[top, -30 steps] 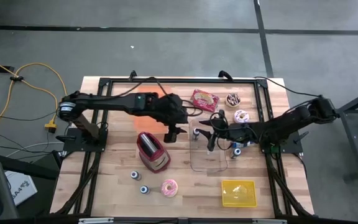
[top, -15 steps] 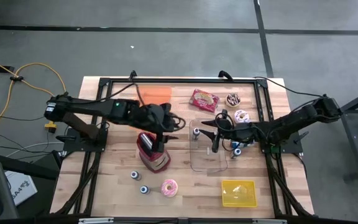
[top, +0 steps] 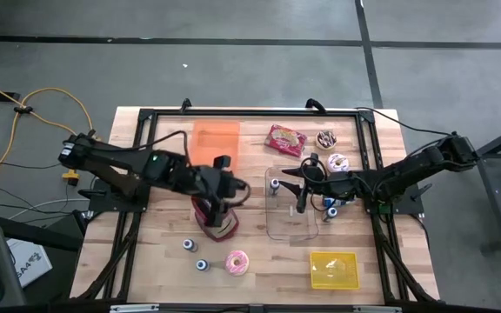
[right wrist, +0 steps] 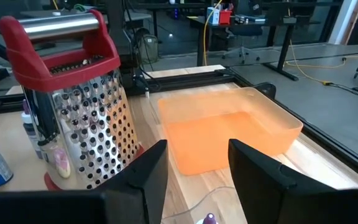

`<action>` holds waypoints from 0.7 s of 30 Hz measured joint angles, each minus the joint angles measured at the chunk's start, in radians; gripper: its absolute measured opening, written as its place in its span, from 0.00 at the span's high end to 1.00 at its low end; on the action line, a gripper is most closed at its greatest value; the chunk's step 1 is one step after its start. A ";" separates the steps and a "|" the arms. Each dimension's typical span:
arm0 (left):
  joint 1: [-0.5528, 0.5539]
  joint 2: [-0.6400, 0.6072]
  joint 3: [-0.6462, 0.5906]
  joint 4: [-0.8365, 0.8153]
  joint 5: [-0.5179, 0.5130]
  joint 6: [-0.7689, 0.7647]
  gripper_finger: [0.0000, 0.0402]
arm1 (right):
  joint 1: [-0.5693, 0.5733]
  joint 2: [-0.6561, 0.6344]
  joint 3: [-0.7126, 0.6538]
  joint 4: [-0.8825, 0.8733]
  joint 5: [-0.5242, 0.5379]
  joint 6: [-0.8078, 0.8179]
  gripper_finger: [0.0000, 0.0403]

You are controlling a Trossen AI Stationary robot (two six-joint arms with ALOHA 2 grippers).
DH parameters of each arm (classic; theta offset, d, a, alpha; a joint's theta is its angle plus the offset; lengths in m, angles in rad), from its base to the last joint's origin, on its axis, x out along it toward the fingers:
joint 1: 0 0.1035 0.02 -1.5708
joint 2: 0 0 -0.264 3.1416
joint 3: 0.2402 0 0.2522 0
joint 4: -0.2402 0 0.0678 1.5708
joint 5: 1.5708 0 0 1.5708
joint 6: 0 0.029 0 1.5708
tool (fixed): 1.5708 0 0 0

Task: Pick & Place Food Item
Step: Put the purple food coloring bottle into the transparent bin

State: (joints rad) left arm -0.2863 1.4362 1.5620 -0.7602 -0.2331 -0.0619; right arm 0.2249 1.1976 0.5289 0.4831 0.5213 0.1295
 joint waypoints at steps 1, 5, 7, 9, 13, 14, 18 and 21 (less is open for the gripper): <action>-0.015 -0.003 0.000 0.002 -0.013 -0.010 0.53 | 0.000 0.000 0.000 0.000 0.000 0.000 0.61; -0.075 -0.012 0.000 -0.007 -0.040 -0.054 0.53 | 0.000 0.000 0.000 -0.001 0.000 0.000 0.61; -0.102 -0.012 0.000 -0.017 -0.057 -0.074 0.53 | 0.000 0.000 0.000 -0.001 -0.001 0.000 0.61; -0.130 -0.012 0.000 -0.022 -0.085 -0.093 0.53 | 0.000 0.000 0.000 -0.002 -0.001 0.000 0.61; -0.177 -0.011 0.000 -0.027 -0.107 -0.132 0.53 | 0.000 0.000 0.000 -0.007 -0.001 0.000 0.61; -0.192 -0.014 0.000 -0.028 -0.107 -0.141 0.53 | 0.000 0.000 0.000 -0.008 -0.001 0.000 0.61; -0.252 -0.016 0.000 -0.044 -0.131 -0.189 0.53 | 0.000 0.000 0.000 -0.009 -0.001 0.000 0.61; -0.300 -0.016 0.000 -0.080 -0.161 -0.228 0.53 | 0.000 0.000 0.000 -0.009 -0.001 0.000 0.61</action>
State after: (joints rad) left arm -0.5867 1.4200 1.5620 -0.8399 -0.3944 -0.2903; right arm 0.2249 1.1980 0.5289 0.4740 0.5205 0.1299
